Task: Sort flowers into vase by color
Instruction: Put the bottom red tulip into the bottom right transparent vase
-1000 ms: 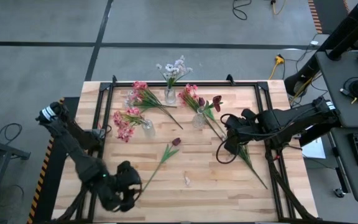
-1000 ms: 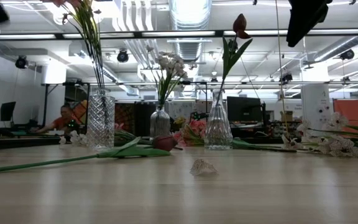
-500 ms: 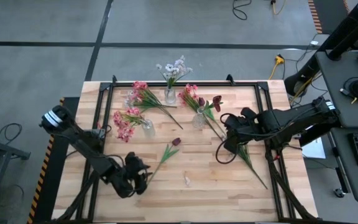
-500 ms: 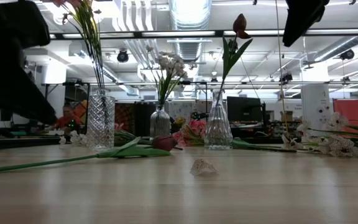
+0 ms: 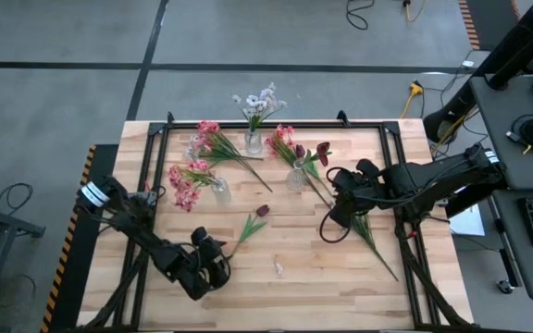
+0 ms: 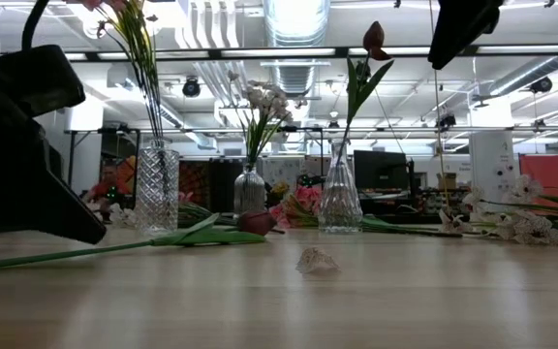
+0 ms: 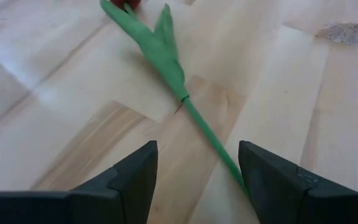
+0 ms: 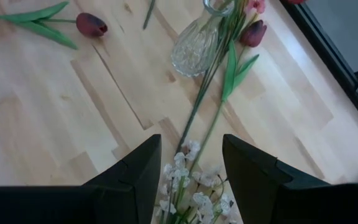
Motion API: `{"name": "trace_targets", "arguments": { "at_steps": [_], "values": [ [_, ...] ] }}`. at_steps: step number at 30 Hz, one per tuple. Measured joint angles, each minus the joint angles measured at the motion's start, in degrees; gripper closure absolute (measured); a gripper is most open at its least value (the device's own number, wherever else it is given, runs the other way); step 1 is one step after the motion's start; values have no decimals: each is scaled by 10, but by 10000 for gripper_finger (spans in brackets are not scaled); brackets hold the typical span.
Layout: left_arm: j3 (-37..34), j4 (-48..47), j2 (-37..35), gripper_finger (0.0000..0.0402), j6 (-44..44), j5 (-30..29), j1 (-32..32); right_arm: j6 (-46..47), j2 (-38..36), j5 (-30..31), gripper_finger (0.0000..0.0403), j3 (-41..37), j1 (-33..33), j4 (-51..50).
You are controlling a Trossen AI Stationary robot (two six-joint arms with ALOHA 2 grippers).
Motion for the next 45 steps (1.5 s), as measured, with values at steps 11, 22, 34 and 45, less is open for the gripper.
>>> {"name": "trace_targets", "arguments": {
  "at_steps": [11, 22, 34, 45],
  "values": [
    [2, 73, 50, 243, 27, -5, -1, -7, 0, 3, 238, 0, 0, 3],
    [2, 71, 54, 355, 9, 1, 1, -1, 0, 3, 238, 0, 14, 3],
    [1, 68, 38, 400, 12, 8, -1, 12, -6, -53, 238, 1, 30, 1],
    [-1, 67, -54, 401, 109, -31, -3, 16, -13, -126, 238, 1, 68, 1]
  ]
}}
